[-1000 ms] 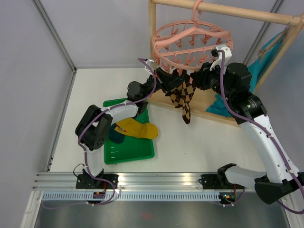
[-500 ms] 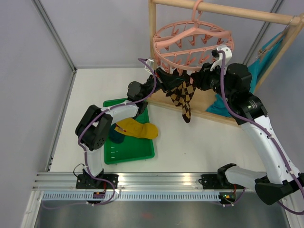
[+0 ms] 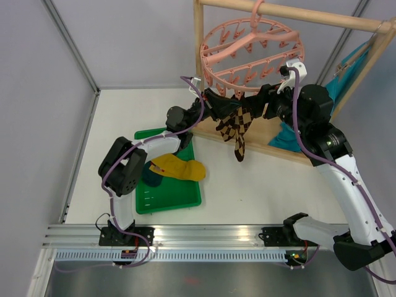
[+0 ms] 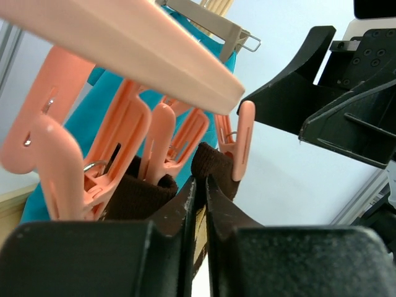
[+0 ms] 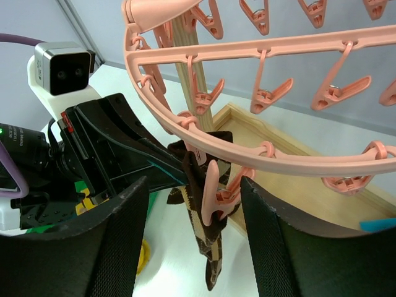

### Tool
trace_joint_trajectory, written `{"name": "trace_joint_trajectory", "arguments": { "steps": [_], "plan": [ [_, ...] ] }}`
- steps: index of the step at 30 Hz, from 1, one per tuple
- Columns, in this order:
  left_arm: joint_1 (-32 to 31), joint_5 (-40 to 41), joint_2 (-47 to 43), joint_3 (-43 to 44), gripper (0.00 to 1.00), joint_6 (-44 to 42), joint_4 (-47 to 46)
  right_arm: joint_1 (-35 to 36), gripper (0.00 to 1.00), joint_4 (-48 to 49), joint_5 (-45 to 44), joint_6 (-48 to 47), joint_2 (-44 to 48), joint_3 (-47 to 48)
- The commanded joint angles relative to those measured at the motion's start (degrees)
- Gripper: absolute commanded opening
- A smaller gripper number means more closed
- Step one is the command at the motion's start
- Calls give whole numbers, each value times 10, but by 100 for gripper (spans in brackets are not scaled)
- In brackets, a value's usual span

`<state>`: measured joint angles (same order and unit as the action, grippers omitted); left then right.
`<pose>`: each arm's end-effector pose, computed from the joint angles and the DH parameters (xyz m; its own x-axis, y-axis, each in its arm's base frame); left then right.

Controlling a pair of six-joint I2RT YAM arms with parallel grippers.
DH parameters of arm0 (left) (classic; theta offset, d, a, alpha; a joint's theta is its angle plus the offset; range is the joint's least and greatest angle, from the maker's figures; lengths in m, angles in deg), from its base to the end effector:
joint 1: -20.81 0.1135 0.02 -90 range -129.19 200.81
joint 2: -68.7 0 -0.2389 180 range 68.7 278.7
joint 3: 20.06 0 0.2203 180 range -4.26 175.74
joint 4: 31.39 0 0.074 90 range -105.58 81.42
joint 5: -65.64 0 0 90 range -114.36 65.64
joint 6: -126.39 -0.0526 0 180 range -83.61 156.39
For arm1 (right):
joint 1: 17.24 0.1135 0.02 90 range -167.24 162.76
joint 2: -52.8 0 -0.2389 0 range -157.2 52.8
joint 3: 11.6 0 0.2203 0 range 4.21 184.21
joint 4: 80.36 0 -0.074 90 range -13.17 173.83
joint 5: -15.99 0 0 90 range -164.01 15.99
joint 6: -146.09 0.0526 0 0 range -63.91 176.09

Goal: Clip the socks to the hanger
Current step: Clamp the sock onto the hanger.

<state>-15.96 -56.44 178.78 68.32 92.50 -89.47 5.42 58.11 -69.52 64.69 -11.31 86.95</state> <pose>0.3054 -0.2631 0.3268 -0.4404 -0.5489 -0.7104 0.8682 -0.0590 -0.4927 0.2041 0.0897 0.4374 -0.1808 0.0861 -0.9798 -0.4336 0.8871 0.1579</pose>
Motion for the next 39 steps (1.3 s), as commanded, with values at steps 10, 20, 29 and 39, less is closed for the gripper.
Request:
{"name": "trace_joint_trajectory", "arguments": {
  "steps": [10,20,29,39],
  "plan": [
    [-2,-16,-116,-119,47,-50,29,1,74,-21,2,8,15,23],
    [-2,368,-482,-251,55,-242,660,1,77,-37,7,25,72,-6],
    [-1,612,-543,-326,56,-50,920,1,77,-43,22,43,93,-35],
    [46,639,-506,-419,51,96,912,1,77,-44,32,41,96,-50]
  ]
}}
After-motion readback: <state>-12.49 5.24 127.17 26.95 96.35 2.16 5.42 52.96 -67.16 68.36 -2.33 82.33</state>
